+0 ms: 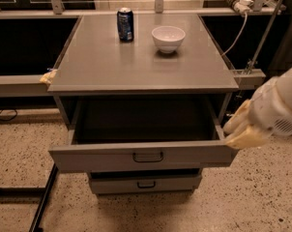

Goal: Close top drawer

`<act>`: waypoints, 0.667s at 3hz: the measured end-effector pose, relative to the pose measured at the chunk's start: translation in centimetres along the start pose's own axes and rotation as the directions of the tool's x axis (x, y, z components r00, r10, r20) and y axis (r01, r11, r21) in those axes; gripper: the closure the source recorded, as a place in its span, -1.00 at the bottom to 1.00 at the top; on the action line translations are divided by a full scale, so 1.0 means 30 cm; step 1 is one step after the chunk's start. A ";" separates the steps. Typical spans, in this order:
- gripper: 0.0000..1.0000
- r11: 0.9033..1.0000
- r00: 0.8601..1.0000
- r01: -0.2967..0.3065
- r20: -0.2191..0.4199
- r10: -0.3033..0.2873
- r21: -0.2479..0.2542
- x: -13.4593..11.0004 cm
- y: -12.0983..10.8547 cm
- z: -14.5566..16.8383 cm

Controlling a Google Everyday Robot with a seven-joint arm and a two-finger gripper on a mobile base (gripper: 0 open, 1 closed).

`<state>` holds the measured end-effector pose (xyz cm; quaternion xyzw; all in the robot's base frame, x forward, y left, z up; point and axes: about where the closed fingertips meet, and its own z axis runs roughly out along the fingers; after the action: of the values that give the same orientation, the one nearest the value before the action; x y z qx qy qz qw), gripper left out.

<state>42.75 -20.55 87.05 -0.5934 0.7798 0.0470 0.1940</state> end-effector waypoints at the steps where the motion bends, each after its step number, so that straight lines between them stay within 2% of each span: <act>1: 0.75 0.992 0.983 -0.075 0.161 0.090 -0.098 0.063 0.043 0.304; 2: 1.00 0.988 0.970 -0.108 0.204 0.129 -0.110 0.074 0.013 0.392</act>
Offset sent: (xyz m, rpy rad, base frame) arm 0.0040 0.0128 -0.0837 0.1756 0.0575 -0.0140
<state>44.79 -18.86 75.37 -0.5462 0.7856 0.1596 0.2430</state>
